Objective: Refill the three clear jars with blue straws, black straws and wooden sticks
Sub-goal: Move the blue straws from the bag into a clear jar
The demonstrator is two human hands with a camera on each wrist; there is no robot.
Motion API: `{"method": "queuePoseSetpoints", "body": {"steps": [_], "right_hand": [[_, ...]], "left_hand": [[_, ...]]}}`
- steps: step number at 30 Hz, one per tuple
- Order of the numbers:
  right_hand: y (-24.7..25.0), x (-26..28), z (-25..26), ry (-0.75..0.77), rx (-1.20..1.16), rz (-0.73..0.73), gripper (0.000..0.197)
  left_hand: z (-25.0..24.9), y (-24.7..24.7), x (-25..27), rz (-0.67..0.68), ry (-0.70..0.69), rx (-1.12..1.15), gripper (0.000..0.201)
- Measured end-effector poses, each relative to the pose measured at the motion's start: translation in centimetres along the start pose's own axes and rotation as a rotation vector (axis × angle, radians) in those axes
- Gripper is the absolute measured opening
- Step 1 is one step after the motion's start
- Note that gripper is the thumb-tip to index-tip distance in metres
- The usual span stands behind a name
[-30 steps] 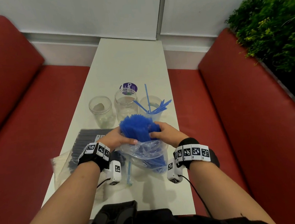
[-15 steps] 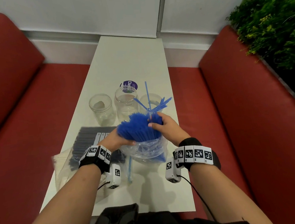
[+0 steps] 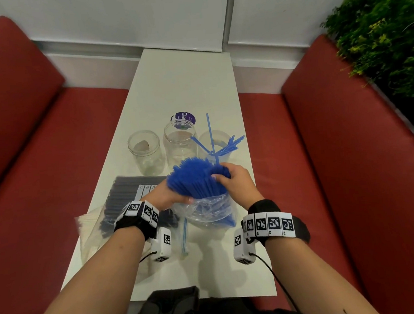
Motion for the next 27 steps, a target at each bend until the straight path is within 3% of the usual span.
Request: {"method": "queuePoseSetpoints", "body": {"steps": [3,6,11,17,20,22,27], "right_hand": [[-0.1,0.0,0.4,0.027,-0.047,-0.064,0.017],[-0.7,0.1,0.4,-0.009,-0.015,-0.02,0.023],[-0.8,-0.4,1.8,0.113,-0.124,-0.07,0.011],[-0.9,-0.9,2.9,0.083,-0.218,-0.129,0.011],[0.6,-2.3,7.1,0.194,-0.269,-0.159,0.021],[1.8,-3.4,11.1,0.3,-0.317,-0.164,0.016],[4.5,-6.0,19.1,0.534,-0.462,-0.231,0.024]], "left_hand": [[0.1,-0.1,-0.2,0.01,0.006,-0.004,0.054],[0.1,-0.2,-0.2,0.013,0.012,-0.007,0.057],[-0.2,-0.3,0.2,0.012,0.035,-0.058,0.062],[-0.4,-0.2,-0.3,0.03,0.063,-0.101,0.063],[-0.4,-0.1,-0.6,0.037,0.071,-0.098,0.059],[-0.2,0.0,-0.7,0.034,0.075,-0.081,0.057],[-0.1,0.1,-0.5,0.027,0.105,-0.108,0.065]]}}
Point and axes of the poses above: each hand's wrist, its own x-axis away from the middle knuckle, its own y-axis out of the back of the hand, z = x × y, the point moved 2 cm from there along -x, towards the middle knuckle, and after that the axes turned 14 degrees about -x, right-handed, at the moved point
